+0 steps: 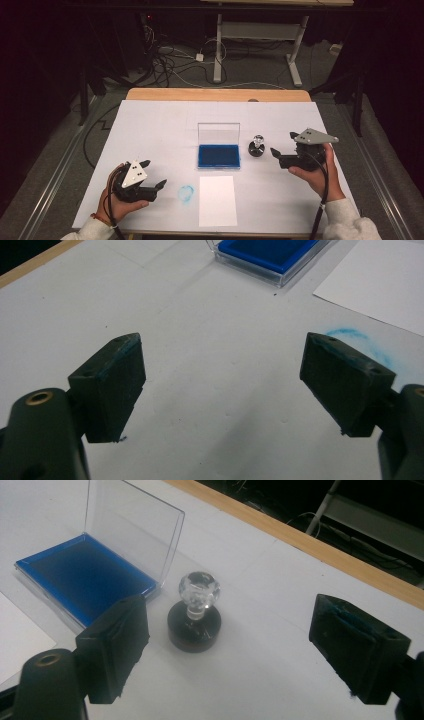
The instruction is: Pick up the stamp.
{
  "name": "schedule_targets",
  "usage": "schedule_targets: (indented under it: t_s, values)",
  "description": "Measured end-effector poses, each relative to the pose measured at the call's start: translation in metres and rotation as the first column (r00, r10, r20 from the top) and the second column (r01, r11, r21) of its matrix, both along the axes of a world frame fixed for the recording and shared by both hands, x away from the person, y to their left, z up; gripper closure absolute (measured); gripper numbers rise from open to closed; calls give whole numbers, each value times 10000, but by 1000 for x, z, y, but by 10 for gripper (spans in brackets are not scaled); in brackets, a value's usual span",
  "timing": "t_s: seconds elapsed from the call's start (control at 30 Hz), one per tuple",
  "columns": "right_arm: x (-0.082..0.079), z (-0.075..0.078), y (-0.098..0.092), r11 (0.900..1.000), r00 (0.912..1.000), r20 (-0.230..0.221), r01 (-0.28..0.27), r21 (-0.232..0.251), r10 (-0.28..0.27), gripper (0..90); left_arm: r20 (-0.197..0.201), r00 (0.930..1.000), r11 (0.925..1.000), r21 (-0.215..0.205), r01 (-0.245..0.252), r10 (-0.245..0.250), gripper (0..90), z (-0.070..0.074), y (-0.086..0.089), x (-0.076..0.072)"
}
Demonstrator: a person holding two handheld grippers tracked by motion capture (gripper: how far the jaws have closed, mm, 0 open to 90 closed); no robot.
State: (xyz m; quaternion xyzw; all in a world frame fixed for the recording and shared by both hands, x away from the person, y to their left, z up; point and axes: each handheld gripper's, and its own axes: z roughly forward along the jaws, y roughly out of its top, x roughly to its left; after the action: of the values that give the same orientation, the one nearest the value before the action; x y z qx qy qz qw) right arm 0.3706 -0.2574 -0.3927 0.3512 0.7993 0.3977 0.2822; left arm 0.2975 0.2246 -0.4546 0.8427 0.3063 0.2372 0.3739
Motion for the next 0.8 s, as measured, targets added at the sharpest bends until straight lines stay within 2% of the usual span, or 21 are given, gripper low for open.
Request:
schedule_targets:
  t_s: [0.03,0.23,0.37,0.47,0.53,0.57,0.6,0.73,0.8]
  values:
    - [7,2,2,9999,9999,-158,-49,-112,47,180,2,10000,10000,13,6,-6,181,0,0,0]
    - [23,10,12,9983,9979,-478,-445,-385,426,187,-82,10000,10000,34,19,-18,183,-1,0,1]
    - [33,14,19,9983,9956,-790,-518,-265,496,184,-121,9999,10000,32,31,-31,185,-2,0,2]
    - [39,15,24,9975,9929,-1086,-540,-458,488,179,-154,9999,10000,38,28,-27,184,-2,0,2]
    - [45,15,28,9973,9915,-1236,-488,-548,418,183,-166,9999,10000,57,49,-48,185,-2,-1,3]
    - [50,13,30,9977,9882,-1464,-530,-429,462,204,-171,9998,10000,60,49,-48,185,-3,-1,3]
    - [50,13,30,9977,9882,-1464,-530,-429,462,204,-183,9998,10000,66,48,-47,185,-3,-1,3]
    - [59,2,37,9981,9742,-2216,-512,-340,424,189,-225,9997,9999,111,39,-37,186,-4,-1,3]
    - [62,-3,38,9994,9741,-2245,-320,-157,277,189,-240,9997,9998,182,60,-56,186,-4,-1,3]
